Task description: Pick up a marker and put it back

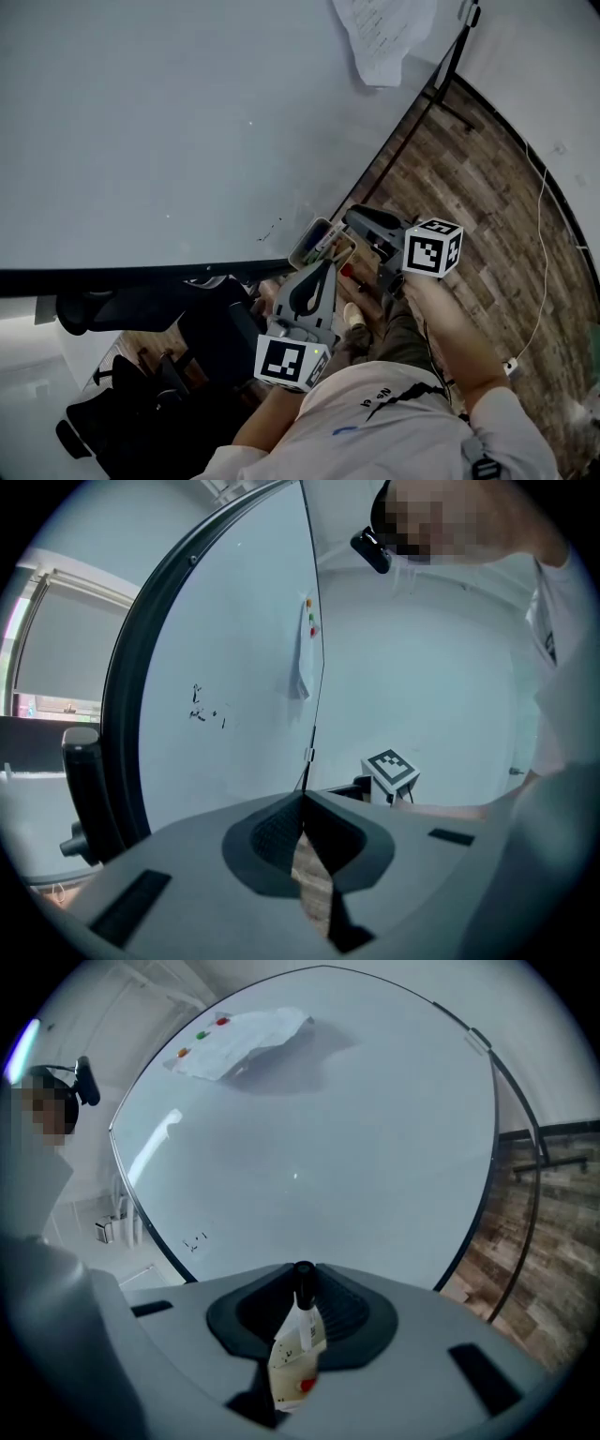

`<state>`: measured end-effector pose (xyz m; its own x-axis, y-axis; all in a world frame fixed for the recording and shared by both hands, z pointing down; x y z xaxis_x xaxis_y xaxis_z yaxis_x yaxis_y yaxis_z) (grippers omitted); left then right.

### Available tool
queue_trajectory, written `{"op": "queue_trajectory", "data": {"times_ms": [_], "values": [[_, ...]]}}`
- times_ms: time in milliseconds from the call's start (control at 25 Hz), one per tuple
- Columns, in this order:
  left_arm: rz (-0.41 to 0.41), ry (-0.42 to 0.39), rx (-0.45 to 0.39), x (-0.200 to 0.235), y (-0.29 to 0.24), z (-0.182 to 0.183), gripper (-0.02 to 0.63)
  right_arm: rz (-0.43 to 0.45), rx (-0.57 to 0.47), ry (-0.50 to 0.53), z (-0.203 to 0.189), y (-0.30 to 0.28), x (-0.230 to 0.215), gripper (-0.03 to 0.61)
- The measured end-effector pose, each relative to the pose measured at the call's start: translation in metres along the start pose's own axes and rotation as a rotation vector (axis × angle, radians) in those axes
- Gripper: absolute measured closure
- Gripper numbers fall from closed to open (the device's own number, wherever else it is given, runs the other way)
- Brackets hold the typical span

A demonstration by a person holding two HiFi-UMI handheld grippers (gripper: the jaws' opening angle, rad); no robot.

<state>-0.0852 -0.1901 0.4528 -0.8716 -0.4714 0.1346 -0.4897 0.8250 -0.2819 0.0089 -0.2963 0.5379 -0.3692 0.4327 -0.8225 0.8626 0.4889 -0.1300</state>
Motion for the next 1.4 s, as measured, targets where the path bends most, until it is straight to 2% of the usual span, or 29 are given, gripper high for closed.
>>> {"op": "queue_trajectory", "data": {"times_ms": [400, 640, 1120, 1400], "values": [[-0.062, -0.032, -0.065, -0.019, 0.009, 0.022, 0.603, -0.009, -0.144, 0.023, 0.038, 0.045, 0.039, 0.503], [-0.1, -0.043, -0.119, -0.033, 0.011, 0.045, 0.603, 0.023, -0.22, 0.049, 0.066, 0.073, 0.07, 0.503], [-0.185, -0.023, -0.247, -0.052, 0.028, 0.112, 0.603, 0.078, -0.304, 0.173, 0.106, 0.113, 0.139, 0.503], [-0.201, -0.047, -0.263, -0.057, 0.028, 0.127, 0.603, 0.109, -0.321, 0.163, 0.117, 0.122, 0.15, 0.503]]}}
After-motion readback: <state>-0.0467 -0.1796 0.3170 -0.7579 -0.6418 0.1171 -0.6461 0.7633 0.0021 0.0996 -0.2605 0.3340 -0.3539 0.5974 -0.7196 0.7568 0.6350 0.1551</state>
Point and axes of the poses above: the fingertips, and each gripper's own axes: y backward along the fingers, x to its left, z out of its top, the point moved 4 cm from there along y, backward along the fingers, and after that the axes turned 2 degrees about -y, right-handed, at the moved point
